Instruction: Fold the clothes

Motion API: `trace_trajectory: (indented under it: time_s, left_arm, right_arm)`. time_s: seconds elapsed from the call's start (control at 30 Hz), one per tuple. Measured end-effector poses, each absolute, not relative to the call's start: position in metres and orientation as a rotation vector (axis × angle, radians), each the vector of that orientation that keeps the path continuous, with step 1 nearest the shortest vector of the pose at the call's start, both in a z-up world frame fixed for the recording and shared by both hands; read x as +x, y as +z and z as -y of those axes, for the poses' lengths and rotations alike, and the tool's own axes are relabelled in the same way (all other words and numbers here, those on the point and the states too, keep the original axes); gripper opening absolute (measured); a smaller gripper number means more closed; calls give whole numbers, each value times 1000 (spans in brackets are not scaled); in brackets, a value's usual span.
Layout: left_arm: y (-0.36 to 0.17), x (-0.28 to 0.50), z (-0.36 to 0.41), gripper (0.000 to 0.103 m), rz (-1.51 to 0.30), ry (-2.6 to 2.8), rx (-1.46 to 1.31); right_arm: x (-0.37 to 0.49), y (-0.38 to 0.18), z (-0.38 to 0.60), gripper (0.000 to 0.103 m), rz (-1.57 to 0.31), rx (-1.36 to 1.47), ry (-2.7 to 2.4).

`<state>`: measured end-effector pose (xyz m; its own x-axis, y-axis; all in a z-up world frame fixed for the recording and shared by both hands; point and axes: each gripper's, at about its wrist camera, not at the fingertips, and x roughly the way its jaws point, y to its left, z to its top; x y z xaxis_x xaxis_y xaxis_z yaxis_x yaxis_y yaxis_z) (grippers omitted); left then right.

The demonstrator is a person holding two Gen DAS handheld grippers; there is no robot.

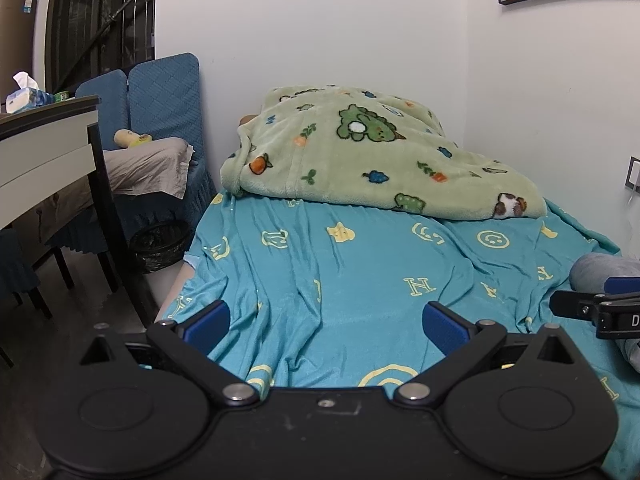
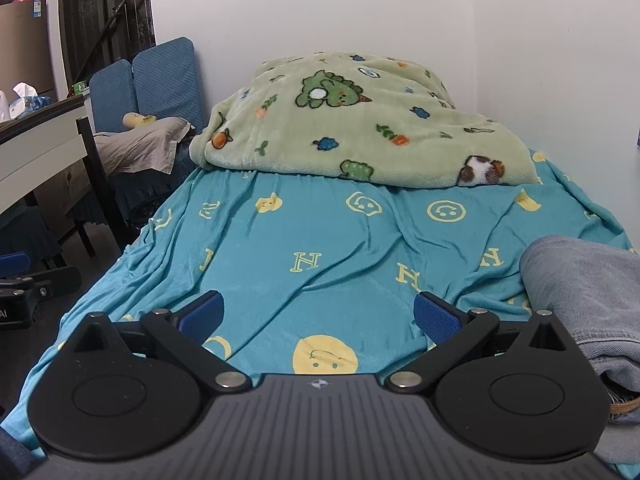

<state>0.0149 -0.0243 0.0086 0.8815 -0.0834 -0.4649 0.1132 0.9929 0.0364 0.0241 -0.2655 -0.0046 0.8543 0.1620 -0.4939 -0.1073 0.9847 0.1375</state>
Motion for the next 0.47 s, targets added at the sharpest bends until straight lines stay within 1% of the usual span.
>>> trace_trajectory:
  time_s: [0.33,0.47]
  left_arm:
    - [8,16,24,103,-492,-95,61]
    - [9,13,23,103,-466,-81,67]
  right_arm:
    - [24,-5,265,103,-533,107,143]
    - [25,-5,265,103,-534,106,143]
